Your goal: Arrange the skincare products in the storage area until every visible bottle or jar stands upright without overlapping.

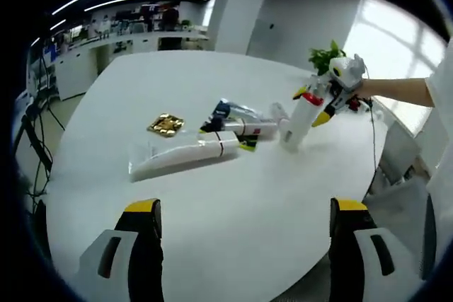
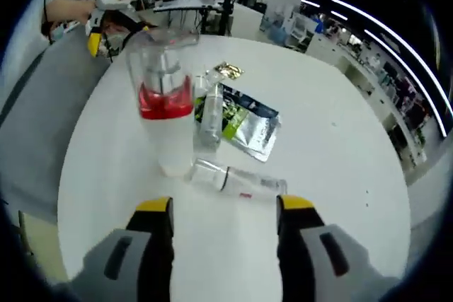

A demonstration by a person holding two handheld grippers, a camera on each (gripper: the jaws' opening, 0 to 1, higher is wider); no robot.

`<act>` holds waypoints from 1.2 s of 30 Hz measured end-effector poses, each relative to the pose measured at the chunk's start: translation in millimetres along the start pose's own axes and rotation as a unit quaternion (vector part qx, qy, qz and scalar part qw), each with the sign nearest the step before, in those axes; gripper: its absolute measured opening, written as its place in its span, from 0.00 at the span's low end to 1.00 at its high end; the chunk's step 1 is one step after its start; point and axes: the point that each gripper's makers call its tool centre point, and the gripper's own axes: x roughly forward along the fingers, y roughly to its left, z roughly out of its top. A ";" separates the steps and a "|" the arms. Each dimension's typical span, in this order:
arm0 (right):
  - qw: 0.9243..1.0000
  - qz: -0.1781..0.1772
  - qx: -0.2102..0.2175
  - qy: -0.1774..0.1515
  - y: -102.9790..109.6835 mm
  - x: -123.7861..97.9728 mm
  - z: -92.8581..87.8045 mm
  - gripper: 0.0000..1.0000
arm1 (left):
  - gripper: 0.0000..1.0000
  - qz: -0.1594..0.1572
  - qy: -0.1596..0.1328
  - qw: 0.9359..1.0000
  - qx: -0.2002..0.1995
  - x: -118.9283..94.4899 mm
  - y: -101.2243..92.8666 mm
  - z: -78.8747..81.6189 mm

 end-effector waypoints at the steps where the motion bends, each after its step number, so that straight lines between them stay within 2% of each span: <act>1: 1.000 0.001 -0.006 0.002 -1.3 1.9 0.4 0.55 | 0.97 0.000 0.000 1.000 0.000 0.2 0.2 0.3; 6: 0.999 0.021 -0.038 0.018 -4.9 13.7 1.0 0.53 | 0.97 -0.003 0.000 1.000 -0.004 2.5 0.6 -1.2; 10: 0.995 0.040 -0.081 0.035 -7.0 22.9 1.3 0.51 | 0.97 -0.004 0.004 1.000 -0.006 3.8 1.7 -4.8; 15: 0.985 0.061 -0.150 0.059 -8.9 35.4 1.6 0.48 | 0.97 -0.002 0.006 1.000 -0.010 3.3 4.7 -6.8; 21: 0.975 0.084 -0.193 0.069 -6.5 48.0 3.1 0.42 | 0.97 -0.001 0.008 1.000 -0.012 3.3 8.2 -7.8; 23: 0.970 0.096 -0.211 0.075 -5.9 51.0 1.9 0.39 | 0.97 -0.001 0.008 1.000 -0.012 3.3 8.8 -7.9; 29: 0.962 0.120 -0.227 0.088 -8.0 52.6 -5.2 0.33 | 0.97 0.001 0.009 1.000 -0.015 4.4 11.5 -8.9; 36: 0.958 0.133 -0.232 0.101 -10.7 52.2 -13.0 0.27 | 0.97 0.000 0.009 1.000 -0.016 6.3 11.5 -8.8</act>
